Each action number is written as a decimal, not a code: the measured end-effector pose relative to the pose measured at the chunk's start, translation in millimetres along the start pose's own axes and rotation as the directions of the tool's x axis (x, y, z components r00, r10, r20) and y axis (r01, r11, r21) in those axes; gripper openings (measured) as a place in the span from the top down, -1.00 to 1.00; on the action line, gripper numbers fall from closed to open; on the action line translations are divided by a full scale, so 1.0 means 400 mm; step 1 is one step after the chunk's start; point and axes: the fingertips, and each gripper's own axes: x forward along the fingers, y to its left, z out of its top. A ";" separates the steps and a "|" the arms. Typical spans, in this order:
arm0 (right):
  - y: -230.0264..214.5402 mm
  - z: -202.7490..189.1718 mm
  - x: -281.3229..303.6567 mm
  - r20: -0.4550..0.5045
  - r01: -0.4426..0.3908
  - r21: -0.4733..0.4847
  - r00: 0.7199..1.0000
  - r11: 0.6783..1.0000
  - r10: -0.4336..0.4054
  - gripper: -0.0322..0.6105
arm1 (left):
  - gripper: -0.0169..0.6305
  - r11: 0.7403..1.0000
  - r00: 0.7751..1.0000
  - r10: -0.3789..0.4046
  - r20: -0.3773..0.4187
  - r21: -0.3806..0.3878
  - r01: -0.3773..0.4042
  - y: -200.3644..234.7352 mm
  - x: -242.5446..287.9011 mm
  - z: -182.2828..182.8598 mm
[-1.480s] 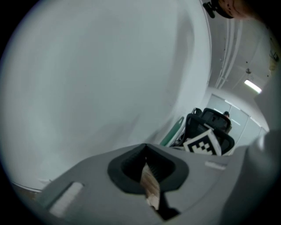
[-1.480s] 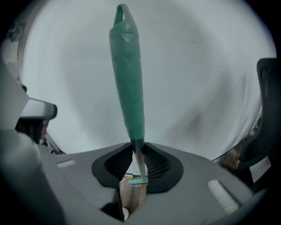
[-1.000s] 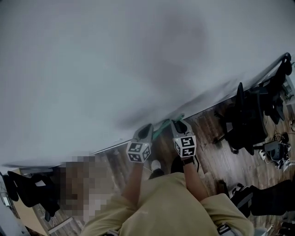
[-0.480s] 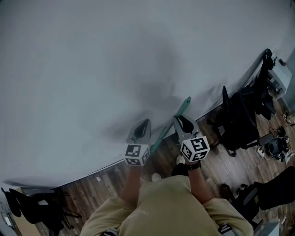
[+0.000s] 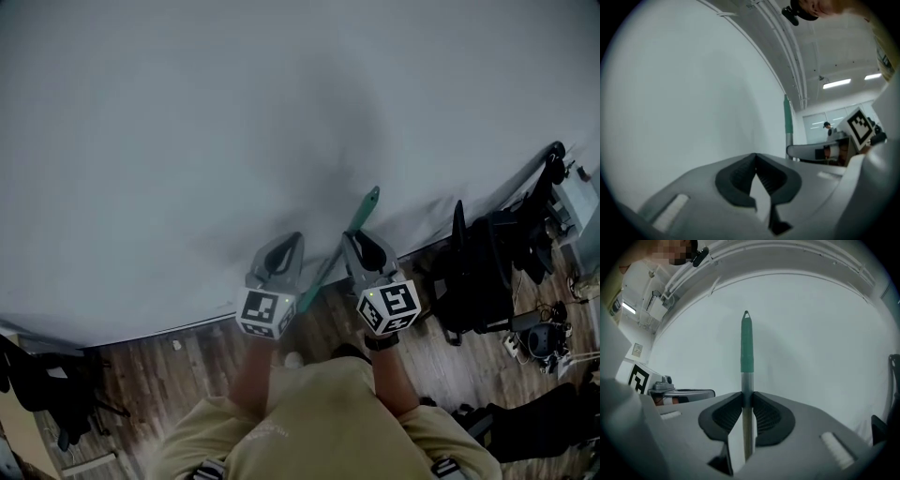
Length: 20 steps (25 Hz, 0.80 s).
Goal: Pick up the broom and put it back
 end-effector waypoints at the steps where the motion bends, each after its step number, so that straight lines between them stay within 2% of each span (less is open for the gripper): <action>1: 0.000 0.006 -0.005 0.001 -0.019 0.010 1.000 1.000 0.019 0.66 | 0.95 0.999 0.999 0.034 0.002 -0.009 -0.034 0.006 -0.004 0.007; 4: -0.006 0.019 -0.015 0.012 -0.093 0.036 0.996 0.995 0.093 0.66 | 0.95 0.991 0.991 0.131 -0.002 -0.016 -0.131 0.019 -0.008 0.022; 6: -0.007 0.026 -0.012 0.022 -0.165 0.042 0.986 0.985 0.164 0.66 | 0.95 0.978 0.978 0.207 -0.021 -0.015 -0.208 0.024 -0.013 0.020; 12: 0.018 0.012 -0.031 0.010 -0.381 0.049 0.924 0.923 0.381 0.66 | 0.95 0.908 0.908 0.419 -0.027 -0.019 -0.420 -0.017 -0.063 0.017; 16: 0.065 -0.003 -0.061 -0.005 -0.520 0.033 0.854 0.853 0.521 0.66 | 0.95 0.832 0.832 0.554 -0.020 0.011 -0.554 -0.074 -0.135 0.018; 18: 0.095 -0.022 -0.083 -0.022 -0.590 0.042 0.806 0.806 0.591 0.66 | 0.95 0.779 0.779 0.627 -0.031 0.021 -0.626 -0.112 -0.192 0.008; 20: 0.126 -0.042 -0.105 -0.034 -0.653 0.062 0.755 0.755 0.655 0.66 | 0.95 0.716 0.715 0.698 -0.045 0.032 -0.697 -0.152 -0.258 -0.009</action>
